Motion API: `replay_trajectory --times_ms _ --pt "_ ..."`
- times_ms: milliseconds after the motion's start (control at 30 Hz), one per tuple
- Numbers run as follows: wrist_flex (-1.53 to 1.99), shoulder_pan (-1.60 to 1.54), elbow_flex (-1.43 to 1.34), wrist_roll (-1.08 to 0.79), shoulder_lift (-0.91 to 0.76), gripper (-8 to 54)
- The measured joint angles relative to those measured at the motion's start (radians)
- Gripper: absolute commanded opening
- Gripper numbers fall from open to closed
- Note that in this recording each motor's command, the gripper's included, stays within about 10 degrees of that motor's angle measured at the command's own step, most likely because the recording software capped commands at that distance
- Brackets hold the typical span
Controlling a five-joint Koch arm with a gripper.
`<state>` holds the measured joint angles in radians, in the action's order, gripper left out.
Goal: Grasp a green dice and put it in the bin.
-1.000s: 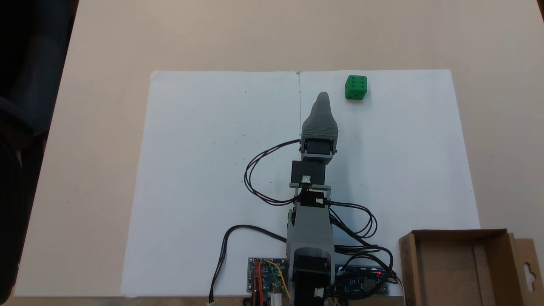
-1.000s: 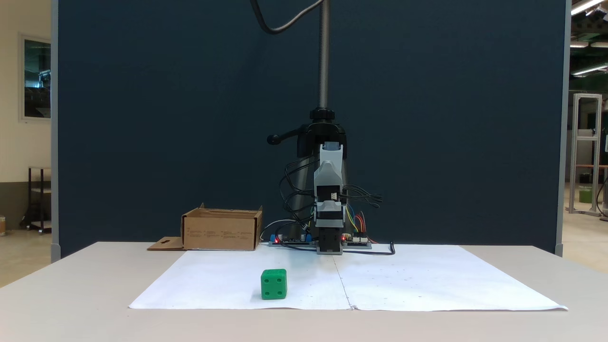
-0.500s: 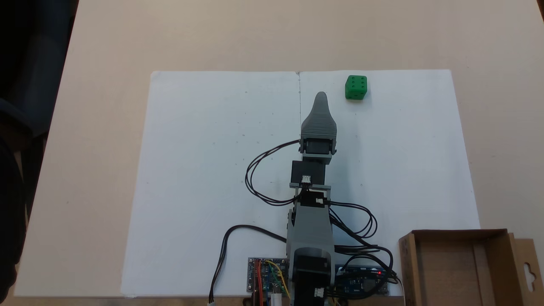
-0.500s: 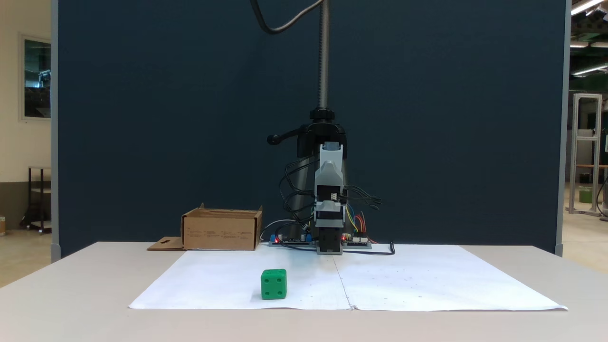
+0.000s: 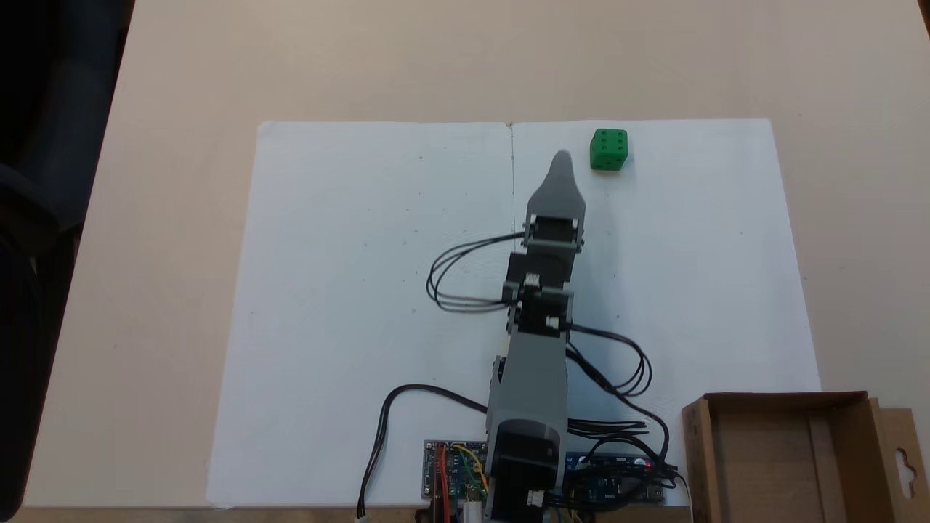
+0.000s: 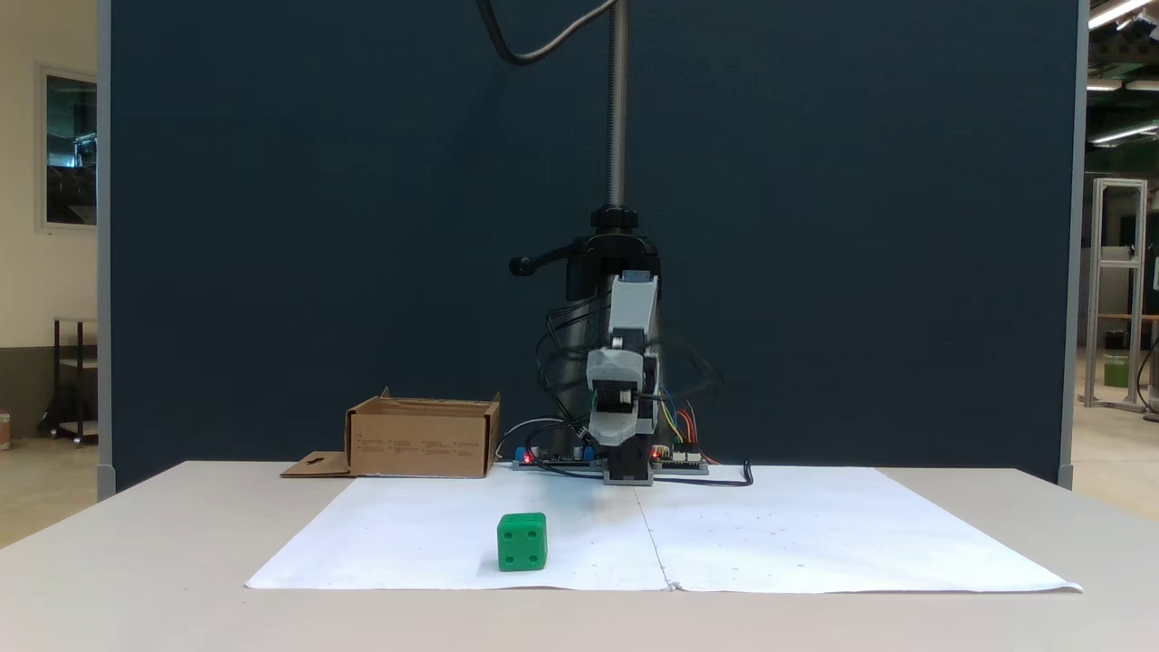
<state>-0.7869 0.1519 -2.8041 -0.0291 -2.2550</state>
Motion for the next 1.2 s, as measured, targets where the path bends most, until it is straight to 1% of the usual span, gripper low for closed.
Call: replay_trajectory --times_ms 133,300,467,567,833,1033,1200 --pt "0.268 -0.012 0.117 -0.008 0.000 44.1" --pt "0.595 -0.054 0.304 -0.008 0.000 43.9" --pt "0.890 -0.057 0.568 -0.008 0.005 43.3" --pt "1.055 -0.048 0.727 -0.006 0.043 43.2" --pt "1.486 0.021 1.213 -0.002 0.405 43.2" --pt "1.773 0.034 1.594 0.046 0.684 43.2" --pt "1.963 0.060 1.818 0.049 0.859 43.2"
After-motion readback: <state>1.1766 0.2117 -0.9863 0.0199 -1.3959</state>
